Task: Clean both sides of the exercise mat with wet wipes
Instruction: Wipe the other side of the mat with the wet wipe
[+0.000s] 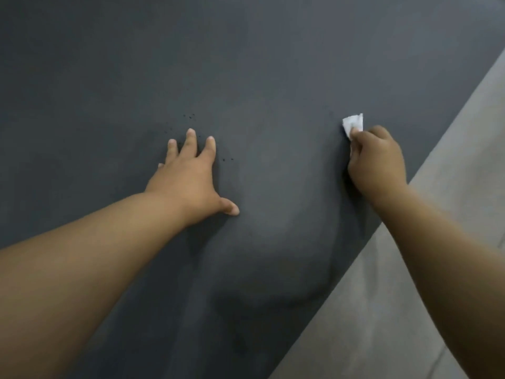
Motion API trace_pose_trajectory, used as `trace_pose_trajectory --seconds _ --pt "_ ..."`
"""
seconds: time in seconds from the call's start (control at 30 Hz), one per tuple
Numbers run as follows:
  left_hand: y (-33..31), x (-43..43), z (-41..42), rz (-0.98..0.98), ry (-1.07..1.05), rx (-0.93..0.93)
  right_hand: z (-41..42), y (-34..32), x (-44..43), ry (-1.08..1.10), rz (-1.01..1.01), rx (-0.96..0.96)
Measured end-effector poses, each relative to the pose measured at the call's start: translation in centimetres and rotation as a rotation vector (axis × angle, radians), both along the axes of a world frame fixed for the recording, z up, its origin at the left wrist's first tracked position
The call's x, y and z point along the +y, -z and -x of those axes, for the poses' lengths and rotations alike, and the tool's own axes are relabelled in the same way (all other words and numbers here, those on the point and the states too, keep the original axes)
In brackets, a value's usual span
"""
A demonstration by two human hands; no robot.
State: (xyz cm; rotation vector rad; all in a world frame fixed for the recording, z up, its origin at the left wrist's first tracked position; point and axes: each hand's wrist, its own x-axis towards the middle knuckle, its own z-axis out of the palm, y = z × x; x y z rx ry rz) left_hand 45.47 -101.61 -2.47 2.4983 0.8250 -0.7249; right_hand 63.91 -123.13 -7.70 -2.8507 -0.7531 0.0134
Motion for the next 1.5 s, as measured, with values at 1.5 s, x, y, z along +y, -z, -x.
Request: trace_pose_trajectory --seconds 1.5 --pt "1.2 -2.9 -5.7 0.008 0.225 0.381 4.1 -2.0 3.0 -0.661 0.031 0.271"
